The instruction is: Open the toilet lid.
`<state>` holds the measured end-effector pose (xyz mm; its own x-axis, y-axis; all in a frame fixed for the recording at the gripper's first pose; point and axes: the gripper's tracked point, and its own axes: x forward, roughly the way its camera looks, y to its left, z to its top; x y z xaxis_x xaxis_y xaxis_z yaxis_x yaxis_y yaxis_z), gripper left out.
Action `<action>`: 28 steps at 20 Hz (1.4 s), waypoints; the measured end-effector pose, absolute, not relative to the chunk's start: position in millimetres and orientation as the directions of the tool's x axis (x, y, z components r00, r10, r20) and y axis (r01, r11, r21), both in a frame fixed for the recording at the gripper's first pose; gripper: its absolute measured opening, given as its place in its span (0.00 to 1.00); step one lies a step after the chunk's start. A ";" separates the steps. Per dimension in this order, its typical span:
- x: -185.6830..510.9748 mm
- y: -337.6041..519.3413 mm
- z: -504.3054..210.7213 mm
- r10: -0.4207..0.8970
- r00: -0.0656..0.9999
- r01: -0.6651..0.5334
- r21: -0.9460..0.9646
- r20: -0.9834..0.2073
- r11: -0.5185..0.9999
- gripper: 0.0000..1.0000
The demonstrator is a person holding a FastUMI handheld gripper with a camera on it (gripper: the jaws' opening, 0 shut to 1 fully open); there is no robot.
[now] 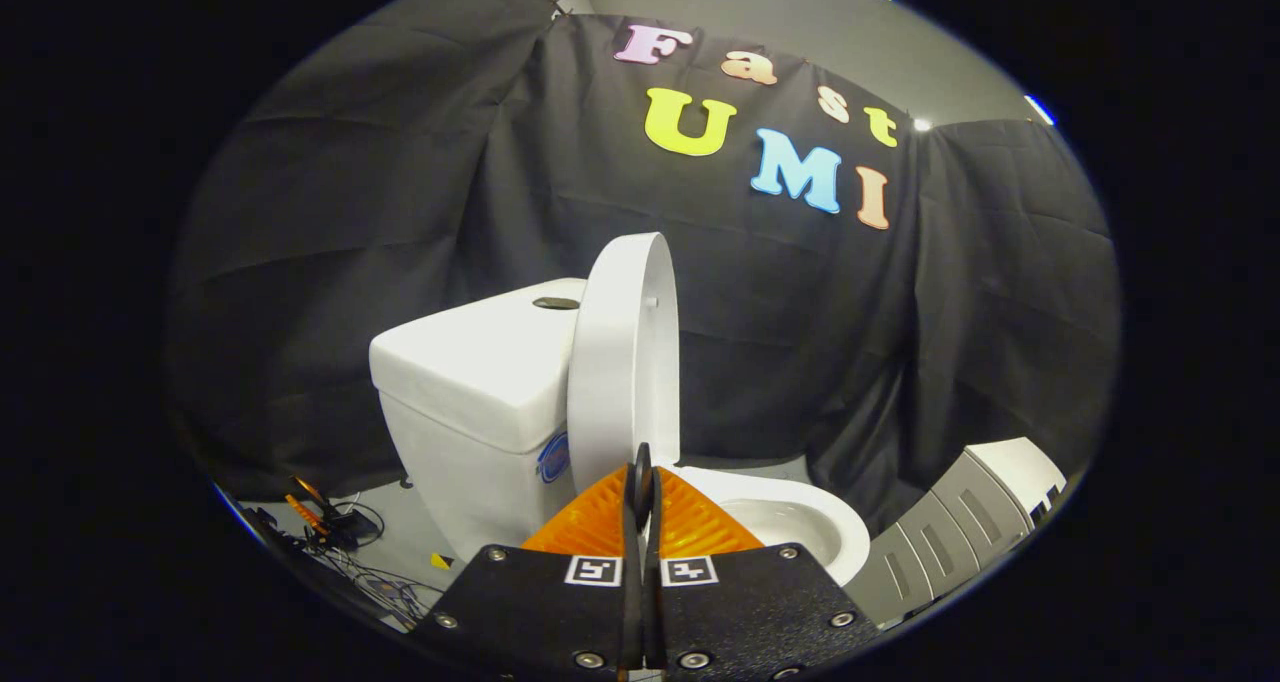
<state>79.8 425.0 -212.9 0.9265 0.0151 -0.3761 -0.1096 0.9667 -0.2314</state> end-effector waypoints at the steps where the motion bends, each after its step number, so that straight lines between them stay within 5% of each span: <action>1: 81.2 424.6 -213.3 0.017 0.927 -0.111 -0.231 -0.374 0.967 0.00; 8: 81.3 424.2 -210.5 -0.006 0.926 -0.093 -0.244 -0.377 0.965 0.01; 12: 78.3 435.2 -213.7 0.048 0.908 -0.161 -0.241 -0.415 0.957 0.13; 16: 66.5 444.5 -198.5 0.158 0.898 -0.230 -0.132 -0.411 0.964 0.43; 19: 49.5 460.2 -169.3 0.281 0.883 -0.323 -0.054 -0.375 0.945 0.94; 28: 4.6 393.5 -53.3 0.431 0.897 -0.433 0.004 -0.101 0.901 0.95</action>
<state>4.6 393.5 -53.3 0.8967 0.4311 -0.1007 -0.4329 0.9014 0.0041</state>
